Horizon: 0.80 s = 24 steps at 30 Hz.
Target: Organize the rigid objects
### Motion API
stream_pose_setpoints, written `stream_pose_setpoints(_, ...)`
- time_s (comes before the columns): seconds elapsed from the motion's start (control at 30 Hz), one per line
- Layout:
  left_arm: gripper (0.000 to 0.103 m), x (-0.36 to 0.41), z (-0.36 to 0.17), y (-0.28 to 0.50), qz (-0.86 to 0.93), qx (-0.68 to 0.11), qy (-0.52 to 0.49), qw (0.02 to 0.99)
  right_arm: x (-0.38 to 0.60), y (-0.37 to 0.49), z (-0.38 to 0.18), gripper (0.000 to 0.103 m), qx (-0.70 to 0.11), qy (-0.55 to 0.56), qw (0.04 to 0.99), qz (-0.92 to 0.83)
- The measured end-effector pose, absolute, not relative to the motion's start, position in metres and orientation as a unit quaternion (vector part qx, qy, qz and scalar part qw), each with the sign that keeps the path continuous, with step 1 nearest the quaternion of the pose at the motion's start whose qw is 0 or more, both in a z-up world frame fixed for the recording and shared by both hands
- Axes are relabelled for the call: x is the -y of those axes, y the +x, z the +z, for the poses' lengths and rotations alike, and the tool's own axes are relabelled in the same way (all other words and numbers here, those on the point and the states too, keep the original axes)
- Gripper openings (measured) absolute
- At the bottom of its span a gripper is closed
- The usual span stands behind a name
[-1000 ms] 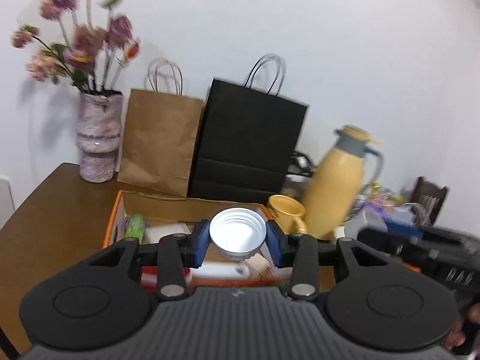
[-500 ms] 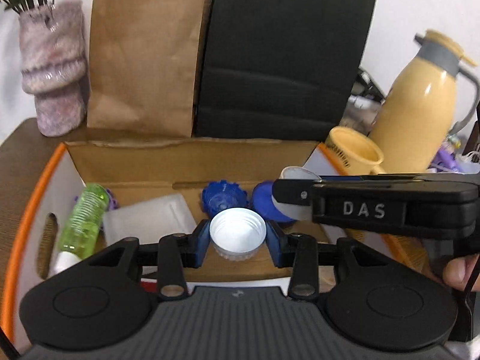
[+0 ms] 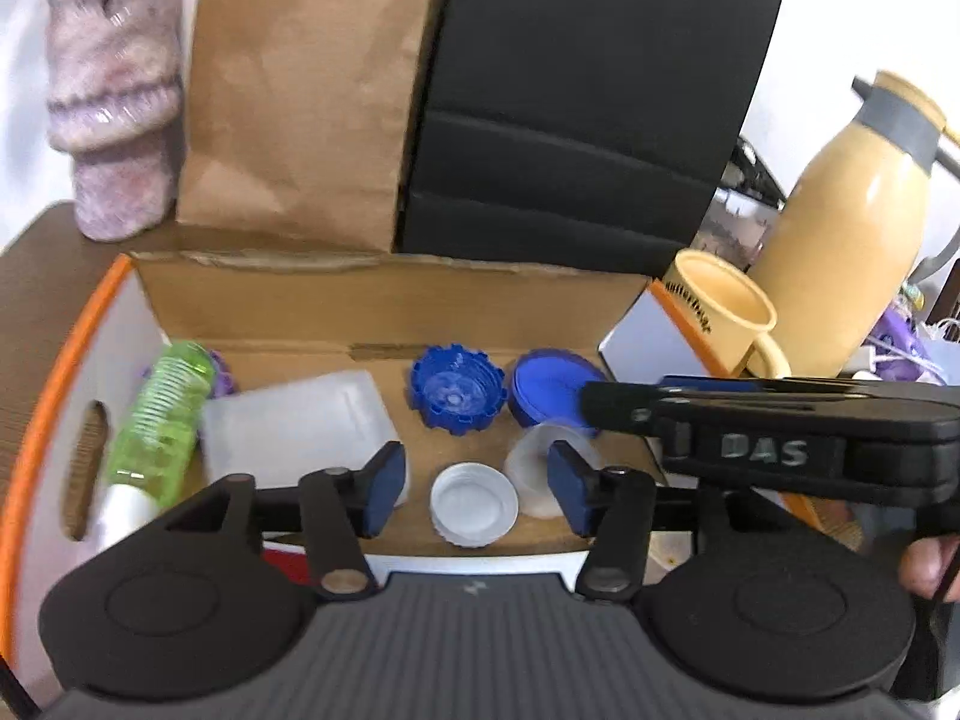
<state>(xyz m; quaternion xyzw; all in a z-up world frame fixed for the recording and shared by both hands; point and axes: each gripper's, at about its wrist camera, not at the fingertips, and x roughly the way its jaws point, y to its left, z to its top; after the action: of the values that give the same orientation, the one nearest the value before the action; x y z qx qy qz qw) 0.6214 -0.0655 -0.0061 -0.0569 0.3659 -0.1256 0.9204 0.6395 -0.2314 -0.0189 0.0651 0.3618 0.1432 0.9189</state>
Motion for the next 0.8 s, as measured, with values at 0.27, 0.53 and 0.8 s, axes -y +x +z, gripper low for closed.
stream_pose_setpoints(0.27, 0.089, 0.035, 0.053, 0.552, -0.091, -0.307, -0.025, 0.947, 0.256, 0.562, 0.039, 0.063, -0.319, 0.045, 0.937, 0.132)
stream_pose_setpoints(0.53, 0.100, 0.007, 0.084, 0.432, -0.047, -0.222, 0.028, 0.973, 0.264, 0.443, 0.058, 0.074, -0.260, 0.007, 0.957, 0.129)
stream_pose_setpoints(0.8, 0.103, 0.011, 0.050, 0.274, -0.055, -0.130, 0.052, 0.989, 0.259, 0.299, 0.026, 0.081, -0.186, 0.016, 0.971, 0.147)
